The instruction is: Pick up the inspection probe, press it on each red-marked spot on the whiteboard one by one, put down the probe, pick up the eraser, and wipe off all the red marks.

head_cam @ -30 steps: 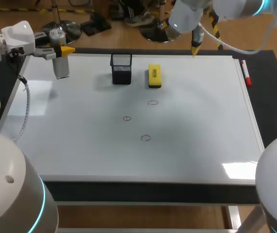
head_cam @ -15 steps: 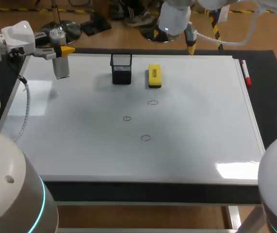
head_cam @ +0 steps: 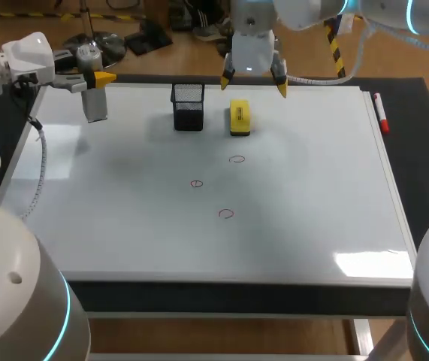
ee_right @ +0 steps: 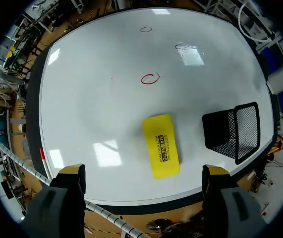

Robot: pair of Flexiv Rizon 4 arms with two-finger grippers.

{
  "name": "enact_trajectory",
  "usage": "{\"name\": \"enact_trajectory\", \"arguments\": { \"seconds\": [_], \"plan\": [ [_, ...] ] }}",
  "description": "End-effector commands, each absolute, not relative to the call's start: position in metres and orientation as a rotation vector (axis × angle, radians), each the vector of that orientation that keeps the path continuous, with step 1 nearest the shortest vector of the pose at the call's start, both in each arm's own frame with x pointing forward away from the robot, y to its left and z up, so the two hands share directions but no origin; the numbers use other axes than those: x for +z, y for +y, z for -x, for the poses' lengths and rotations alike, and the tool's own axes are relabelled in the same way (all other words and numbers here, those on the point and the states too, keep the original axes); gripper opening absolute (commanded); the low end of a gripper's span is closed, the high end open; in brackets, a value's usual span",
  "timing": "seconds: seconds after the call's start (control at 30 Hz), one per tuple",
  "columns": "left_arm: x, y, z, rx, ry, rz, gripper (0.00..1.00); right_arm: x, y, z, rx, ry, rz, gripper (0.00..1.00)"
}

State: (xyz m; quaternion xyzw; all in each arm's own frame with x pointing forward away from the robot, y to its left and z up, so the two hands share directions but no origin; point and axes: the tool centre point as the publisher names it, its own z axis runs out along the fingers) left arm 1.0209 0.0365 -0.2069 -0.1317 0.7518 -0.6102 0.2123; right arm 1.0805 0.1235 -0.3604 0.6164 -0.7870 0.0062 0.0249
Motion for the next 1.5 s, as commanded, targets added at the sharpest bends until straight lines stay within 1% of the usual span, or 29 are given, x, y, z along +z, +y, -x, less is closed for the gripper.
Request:
{"name": "enact_trajectory", "arguments": {
  "seconds": [0.03, 0.33, 0.7, 1.5],
  "plan": [
    [-0.207, 0.036, -1.021, -1.694, 2.085, 0.364, 0.0, -0.371, 0.129, -1.08, 0.034, -2.389, -1.937, 1.0],
    [-0.207, 0.036, -1.021, -1.694, 2.085, 0.364, 0.0, -0.395, 0.133, -1.073, -0.059, -2.352, -2.092, 1.0],
    [-0.207, 0.036, -1.021, -1.694, 2.085, 0.364, 0.0, -0.409, 0.139, -1.068, -0.045, -2.291, -2.184, 1.0],
    [-0.207, 0.036, -1.021, -1.694, 2.085, 0.364, 0.0, -0.425, 0.144, -1.073, -0.075, -2.24, -2.182, 1.0]
  ]
}}
